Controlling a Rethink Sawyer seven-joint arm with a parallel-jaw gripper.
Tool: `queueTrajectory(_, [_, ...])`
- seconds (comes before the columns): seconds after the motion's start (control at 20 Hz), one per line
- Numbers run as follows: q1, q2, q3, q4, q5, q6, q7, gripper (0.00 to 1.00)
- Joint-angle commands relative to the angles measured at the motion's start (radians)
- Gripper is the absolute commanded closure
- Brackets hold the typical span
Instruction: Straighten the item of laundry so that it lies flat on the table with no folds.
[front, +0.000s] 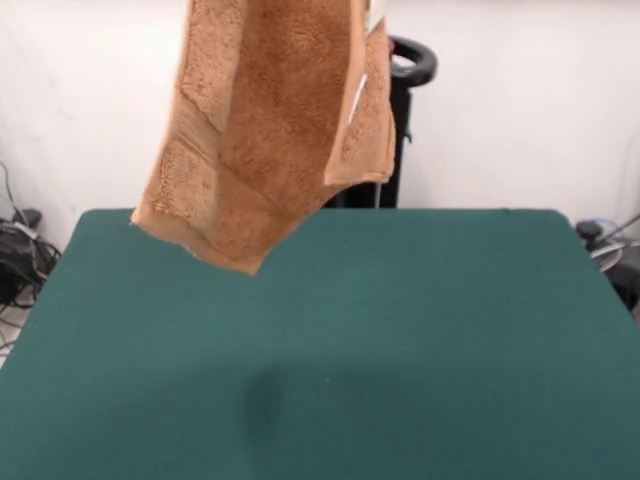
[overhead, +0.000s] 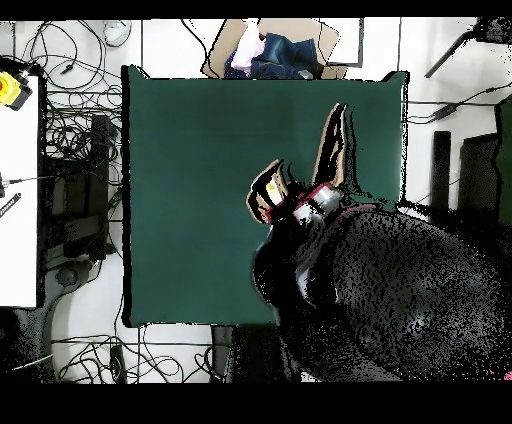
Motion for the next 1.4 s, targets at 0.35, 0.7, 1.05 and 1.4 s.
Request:
queueTrajectory(0.35, [-0.047,0.038,0.059,0.15,0.038,-0.139,0.153,1.0])
queueTrajectory(0.7, [-0.041,0.037,0.066,0.191,0.056,-0.204,0.162,1.0])
queueTrajectory(1.05, [-0.043,0.065,0.077,0.238,0.018,-0.335,0.119,1.0])
queueTrajectory(1.4, [-0.113,0.153,0.178,0.376,-0.028,-0.731,0.021,1.0])
